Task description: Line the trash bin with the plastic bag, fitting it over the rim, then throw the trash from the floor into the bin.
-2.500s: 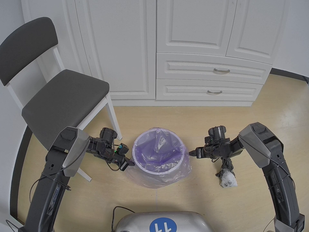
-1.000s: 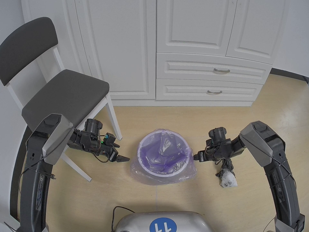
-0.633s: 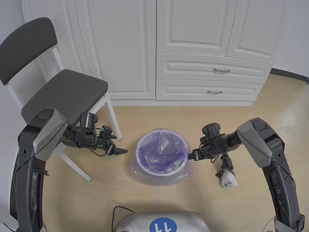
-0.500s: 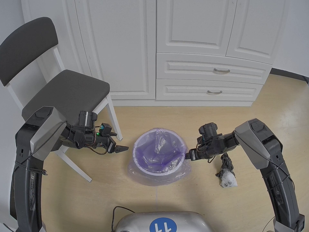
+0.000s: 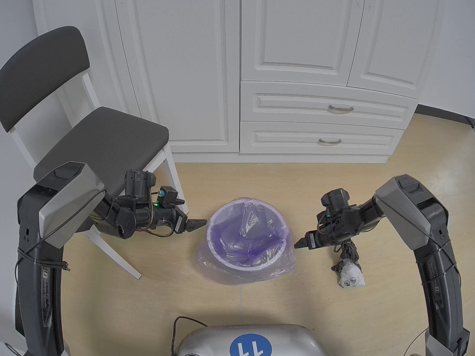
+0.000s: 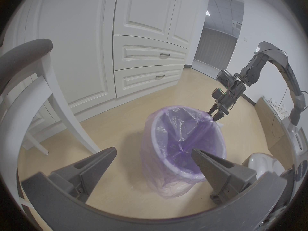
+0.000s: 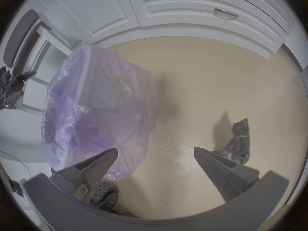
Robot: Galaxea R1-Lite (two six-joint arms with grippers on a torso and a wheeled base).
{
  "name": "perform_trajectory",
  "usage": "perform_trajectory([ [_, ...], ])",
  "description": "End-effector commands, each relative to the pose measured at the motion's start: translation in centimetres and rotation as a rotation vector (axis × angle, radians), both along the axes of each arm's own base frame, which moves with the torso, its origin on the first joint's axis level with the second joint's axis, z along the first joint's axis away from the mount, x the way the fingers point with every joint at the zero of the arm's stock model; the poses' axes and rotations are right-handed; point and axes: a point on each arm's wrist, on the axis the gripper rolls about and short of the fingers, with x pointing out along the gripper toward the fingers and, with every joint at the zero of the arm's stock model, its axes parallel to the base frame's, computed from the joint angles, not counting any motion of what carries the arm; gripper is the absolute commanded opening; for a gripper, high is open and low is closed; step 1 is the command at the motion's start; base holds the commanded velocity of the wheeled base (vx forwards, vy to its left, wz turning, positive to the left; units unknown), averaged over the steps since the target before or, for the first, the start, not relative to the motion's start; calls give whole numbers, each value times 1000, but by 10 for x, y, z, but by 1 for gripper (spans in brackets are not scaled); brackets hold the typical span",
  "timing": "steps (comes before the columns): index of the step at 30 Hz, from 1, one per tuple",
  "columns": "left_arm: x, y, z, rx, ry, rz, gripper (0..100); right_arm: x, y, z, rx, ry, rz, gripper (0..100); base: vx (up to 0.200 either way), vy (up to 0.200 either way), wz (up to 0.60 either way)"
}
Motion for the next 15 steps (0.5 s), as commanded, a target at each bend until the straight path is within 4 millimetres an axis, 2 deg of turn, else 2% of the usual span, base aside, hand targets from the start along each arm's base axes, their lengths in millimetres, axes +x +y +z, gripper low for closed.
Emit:
perform_trajectory([
  [1, -11, -12, 3, -19, 3, -13, 100, -7, -21, 33, 26, -24, -14, 100, 0, 0, 0],
  [2, -12, -16, 6, -24, -14, 2, 100, -13, -31, 45, 38, -29, -8, 100, 0, 0, 0],
  [5, -14, -23, 12, -38, -38, 18, 100, -21, -45, 62, 46, -62, 20, 100, 0, 0, 0],
  [7, -19, -33, 25, -77, -68, 38, 100, -33, -59, 82, 37, -128, 56, 100, 0, 0, 0],
  [8, -20, -34, 28, -86, -72, 43, 100, -35, -60, 85, 34, -141, 58, 100, 0, 0, 0],
  [13, -32, -53, 67, -187, -121, 163, 100, -62, -67, 128, 33, -254, 51, 100, 0, 0, 0],
  [15, -35, -55, 77, -210, -129, 196, 100, -68, -67, 137, 34, -280, 52, 100, 0, 0, 0],
])
